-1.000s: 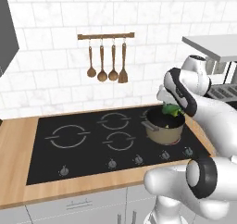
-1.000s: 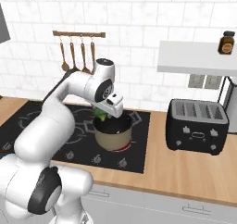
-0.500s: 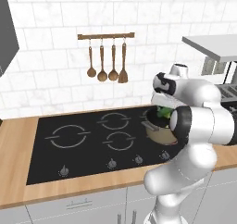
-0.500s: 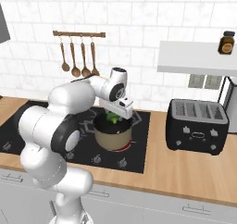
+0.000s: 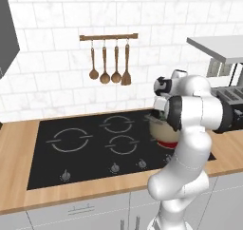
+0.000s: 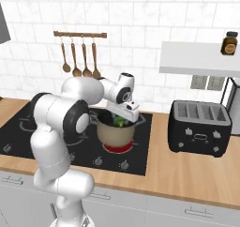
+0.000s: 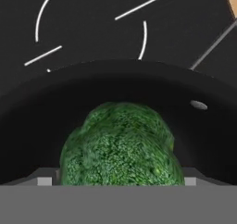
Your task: Put the broccoli and lemon wedge in the pot. Retrieve the spatula and lightly stir the vegetables in the pot.
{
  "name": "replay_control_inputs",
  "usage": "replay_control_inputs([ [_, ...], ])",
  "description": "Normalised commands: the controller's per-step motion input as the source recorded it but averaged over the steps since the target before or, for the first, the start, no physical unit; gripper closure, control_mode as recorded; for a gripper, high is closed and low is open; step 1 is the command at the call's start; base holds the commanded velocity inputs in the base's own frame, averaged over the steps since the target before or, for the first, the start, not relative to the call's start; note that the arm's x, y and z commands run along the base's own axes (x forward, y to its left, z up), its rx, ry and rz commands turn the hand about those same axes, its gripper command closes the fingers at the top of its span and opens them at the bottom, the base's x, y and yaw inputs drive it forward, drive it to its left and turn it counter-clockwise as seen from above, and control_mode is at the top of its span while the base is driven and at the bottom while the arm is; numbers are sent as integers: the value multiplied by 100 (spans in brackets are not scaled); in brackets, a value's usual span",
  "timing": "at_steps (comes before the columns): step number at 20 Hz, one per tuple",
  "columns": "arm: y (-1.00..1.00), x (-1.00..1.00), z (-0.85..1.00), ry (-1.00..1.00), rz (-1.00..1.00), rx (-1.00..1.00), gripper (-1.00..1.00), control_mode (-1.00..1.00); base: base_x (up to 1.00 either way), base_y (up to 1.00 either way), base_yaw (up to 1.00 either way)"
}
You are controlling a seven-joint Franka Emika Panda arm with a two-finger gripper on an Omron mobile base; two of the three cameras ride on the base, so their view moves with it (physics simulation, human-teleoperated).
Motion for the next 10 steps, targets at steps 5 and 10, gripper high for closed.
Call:
replay_control_inputs([
  [5, 0, 2, -35, -1, 0, 0, 100, -100, 0, 0, 0],
  [10, 11, -50, -5, -9, 0, 0, 100, -100, 0, 0, 0],
])
